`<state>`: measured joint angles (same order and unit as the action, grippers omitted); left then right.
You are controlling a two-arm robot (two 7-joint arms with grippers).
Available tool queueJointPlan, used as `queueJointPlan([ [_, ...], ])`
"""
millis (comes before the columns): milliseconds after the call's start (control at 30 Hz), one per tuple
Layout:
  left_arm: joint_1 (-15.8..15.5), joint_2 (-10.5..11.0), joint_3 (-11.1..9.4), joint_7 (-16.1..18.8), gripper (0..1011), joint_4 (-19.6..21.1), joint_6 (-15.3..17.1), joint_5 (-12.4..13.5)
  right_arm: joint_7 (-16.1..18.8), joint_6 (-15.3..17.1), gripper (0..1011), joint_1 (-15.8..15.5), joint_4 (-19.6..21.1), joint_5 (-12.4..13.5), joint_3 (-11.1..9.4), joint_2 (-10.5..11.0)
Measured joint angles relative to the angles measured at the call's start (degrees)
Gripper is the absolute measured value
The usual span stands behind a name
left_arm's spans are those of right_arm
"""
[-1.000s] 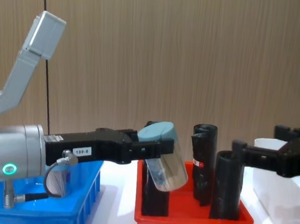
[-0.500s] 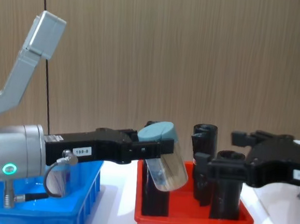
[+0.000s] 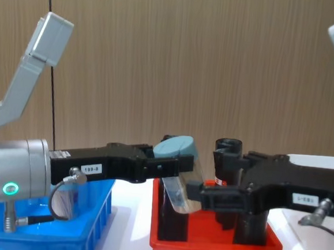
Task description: Pick the cotton swabs from the blue box and place them into the white box.
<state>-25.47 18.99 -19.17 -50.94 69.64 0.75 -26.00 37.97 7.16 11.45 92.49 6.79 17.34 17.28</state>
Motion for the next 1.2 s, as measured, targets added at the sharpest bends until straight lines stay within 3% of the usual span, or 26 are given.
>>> queueJointPlan([
  [533,0.00,0.00,0.00,0.00,660,0.00,0.00,0.00,2.59,-1.09,1002,4.26,-6.32,-2.45,1.75,-2.66],
  [1200,0.00,0.00,0.00,0.00,660,0.00,0.00,0.00,1.25,-3.46,1002,7.49,-12.80,-5.10,2.43,-3.97],
])
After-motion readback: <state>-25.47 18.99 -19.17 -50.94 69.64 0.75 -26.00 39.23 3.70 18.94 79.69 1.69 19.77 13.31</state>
